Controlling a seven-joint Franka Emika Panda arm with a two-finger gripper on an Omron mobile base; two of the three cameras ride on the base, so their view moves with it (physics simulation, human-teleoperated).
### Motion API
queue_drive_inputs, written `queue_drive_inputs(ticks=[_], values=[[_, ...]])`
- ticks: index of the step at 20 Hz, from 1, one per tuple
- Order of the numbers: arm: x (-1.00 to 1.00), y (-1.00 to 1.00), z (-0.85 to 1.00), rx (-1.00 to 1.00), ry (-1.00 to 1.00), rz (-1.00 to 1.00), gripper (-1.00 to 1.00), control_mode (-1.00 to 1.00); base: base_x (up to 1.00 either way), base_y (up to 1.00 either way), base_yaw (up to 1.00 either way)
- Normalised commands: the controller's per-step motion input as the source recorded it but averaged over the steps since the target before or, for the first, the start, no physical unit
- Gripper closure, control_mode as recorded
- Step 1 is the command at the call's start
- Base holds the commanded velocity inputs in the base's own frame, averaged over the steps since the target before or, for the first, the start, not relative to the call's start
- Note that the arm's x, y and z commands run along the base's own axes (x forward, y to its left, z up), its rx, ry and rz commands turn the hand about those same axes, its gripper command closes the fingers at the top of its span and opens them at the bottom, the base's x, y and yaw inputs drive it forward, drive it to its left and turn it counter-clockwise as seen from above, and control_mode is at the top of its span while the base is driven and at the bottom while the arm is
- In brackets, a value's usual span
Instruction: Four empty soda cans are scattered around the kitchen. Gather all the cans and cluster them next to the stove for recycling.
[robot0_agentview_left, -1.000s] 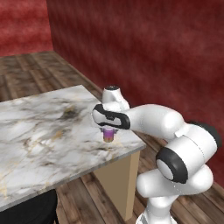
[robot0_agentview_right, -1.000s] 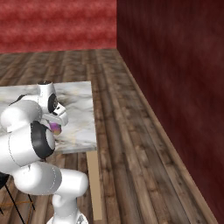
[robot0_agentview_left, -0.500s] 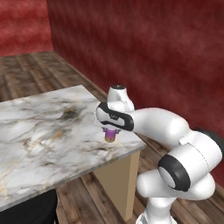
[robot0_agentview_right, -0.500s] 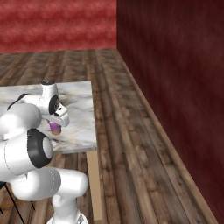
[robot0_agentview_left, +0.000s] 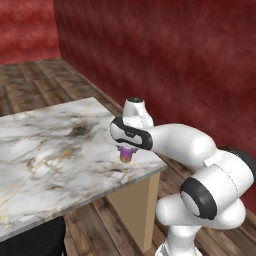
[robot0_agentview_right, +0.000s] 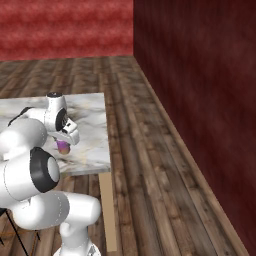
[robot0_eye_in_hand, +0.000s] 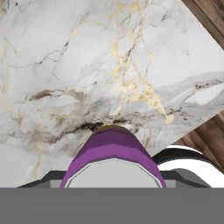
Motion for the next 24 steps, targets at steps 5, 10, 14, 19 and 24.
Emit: queue_drive_inputs(ticks=[5, 10, 14, 19, 24], values=[[0.0, 0.0, 0.0, 0.0, 0.0, 0.0, 1.0, 1.0, -0.03, 0.0, 0.0], [0.0, 0.0, 0.0, 0.0, 0.0, 0.0, 1.0, 1.0, -0.4, 0.0, 0.0], [0.0, 0.0, 0.0, 0.0, 0.0, 0.0, 1.0, 1.0, -0.52, 0.0, 0.0], [0.0, 0.0, 0.0, 0.0, 0.0, 0.0, 1.0, 1.0, -0.58, 0.0, 0.0], [0.0, 0.0, 0.0, 0.0, 0.0, 0.0, 1.0, 1.0, -0.61, 0.02, 0.0]])
